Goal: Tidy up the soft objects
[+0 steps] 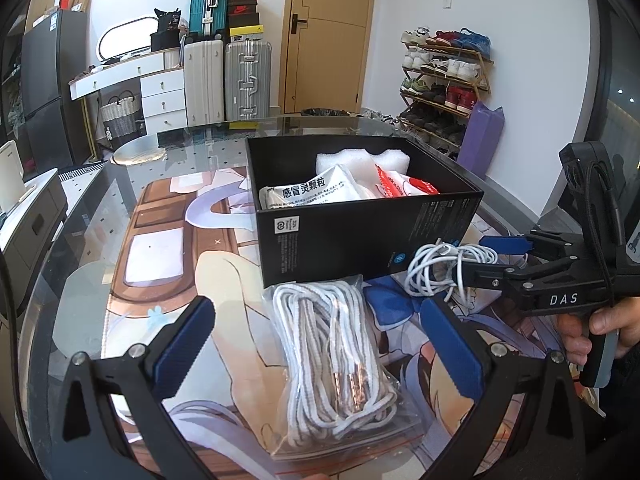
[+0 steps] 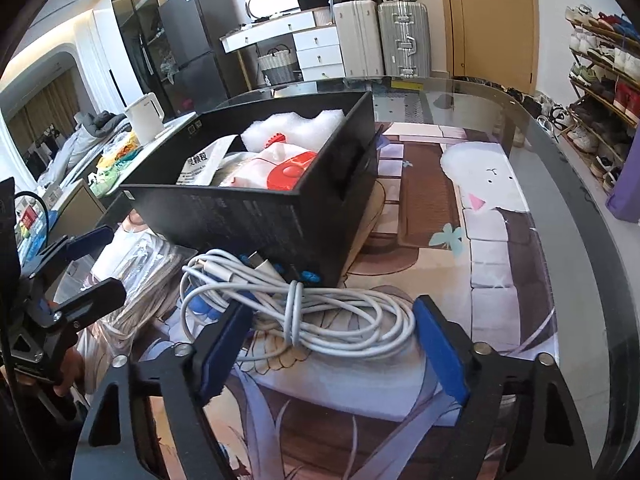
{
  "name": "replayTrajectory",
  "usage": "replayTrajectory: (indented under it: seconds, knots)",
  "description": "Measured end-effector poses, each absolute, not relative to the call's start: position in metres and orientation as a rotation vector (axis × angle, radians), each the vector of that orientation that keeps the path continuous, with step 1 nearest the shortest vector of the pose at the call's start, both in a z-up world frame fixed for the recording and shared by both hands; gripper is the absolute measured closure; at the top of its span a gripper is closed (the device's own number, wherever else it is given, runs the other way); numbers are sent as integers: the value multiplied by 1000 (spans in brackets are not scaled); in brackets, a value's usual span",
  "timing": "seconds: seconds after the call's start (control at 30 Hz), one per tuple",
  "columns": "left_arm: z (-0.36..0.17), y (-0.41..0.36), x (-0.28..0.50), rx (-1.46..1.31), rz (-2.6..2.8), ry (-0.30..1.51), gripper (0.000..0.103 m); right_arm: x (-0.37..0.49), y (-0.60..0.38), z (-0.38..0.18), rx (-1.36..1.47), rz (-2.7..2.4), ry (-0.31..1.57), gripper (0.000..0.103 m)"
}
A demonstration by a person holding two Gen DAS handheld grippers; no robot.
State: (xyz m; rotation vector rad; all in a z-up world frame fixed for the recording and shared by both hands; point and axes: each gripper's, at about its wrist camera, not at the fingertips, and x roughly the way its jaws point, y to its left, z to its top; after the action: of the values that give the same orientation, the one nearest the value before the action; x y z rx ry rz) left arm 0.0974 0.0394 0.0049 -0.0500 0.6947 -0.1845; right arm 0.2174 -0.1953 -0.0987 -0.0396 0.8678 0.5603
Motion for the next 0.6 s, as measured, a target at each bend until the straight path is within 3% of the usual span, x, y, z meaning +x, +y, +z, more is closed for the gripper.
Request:
replayTrajectory:
  seconds: [0.03, 0.1, 0.17, 0.6]
  knots:
    - [4, 39, 98, -50, -184, 695, 0, 217, -197, -99, -33, 563, 868, 25]
    - [4, 39, 97, -50, -183, 696, 0, 215, -199, -99, -30, 568, 864, 37]
    - [4, 39, 97, -48, -183, 696, 0, 213, -200, -99, -29, 572, 860, 39]
    - [-1, 30, 98, -30, -192, 814, 0, 197, -214, -96, -27, 602, 842, 39]
